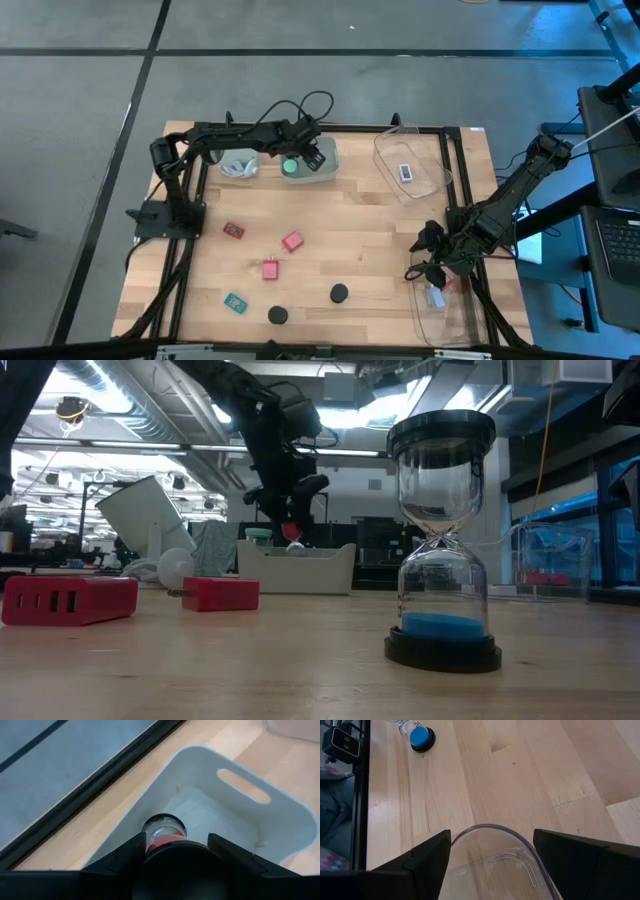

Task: Pick & Place Office items
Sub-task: Put the red hourglass into the gray bin, then put the white hourglass into the gray bin

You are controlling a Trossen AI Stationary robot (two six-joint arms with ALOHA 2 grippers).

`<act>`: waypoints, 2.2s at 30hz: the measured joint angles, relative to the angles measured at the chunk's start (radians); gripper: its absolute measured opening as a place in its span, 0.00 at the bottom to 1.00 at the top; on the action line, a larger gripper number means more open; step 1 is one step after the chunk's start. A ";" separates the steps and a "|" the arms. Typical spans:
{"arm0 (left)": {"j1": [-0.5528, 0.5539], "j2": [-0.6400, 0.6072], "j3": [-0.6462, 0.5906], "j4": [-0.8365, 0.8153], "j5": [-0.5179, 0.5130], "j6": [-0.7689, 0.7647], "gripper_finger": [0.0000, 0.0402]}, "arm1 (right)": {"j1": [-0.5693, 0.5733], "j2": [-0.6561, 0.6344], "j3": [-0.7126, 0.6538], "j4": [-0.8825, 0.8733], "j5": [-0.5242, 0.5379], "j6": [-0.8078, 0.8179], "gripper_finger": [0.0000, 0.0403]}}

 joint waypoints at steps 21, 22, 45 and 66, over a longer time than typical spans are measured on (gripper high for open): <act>0.061 0.035 0.000 -0.035 0.047 0.085 0.52 | 0.000 0.000 0.000 0.004 0.000 0.000 0.71; 0.062 0.035 0.000 -0.035 0.047 0.086 0.52 | 0.000 0.000 0.000 0.004 0.000 0.000 0.71; -0.015 -0.125 0.000 -0.043 0.165 0.156 0.68 | 0.000 0.000 0.000 0.005 0.000 0.000 0.71; -0.876 -0.282 0.000 -0.595 0.147 -0.394 0.68 | 0.000 0.000 0.000 0.008 0.000 0.000 0.71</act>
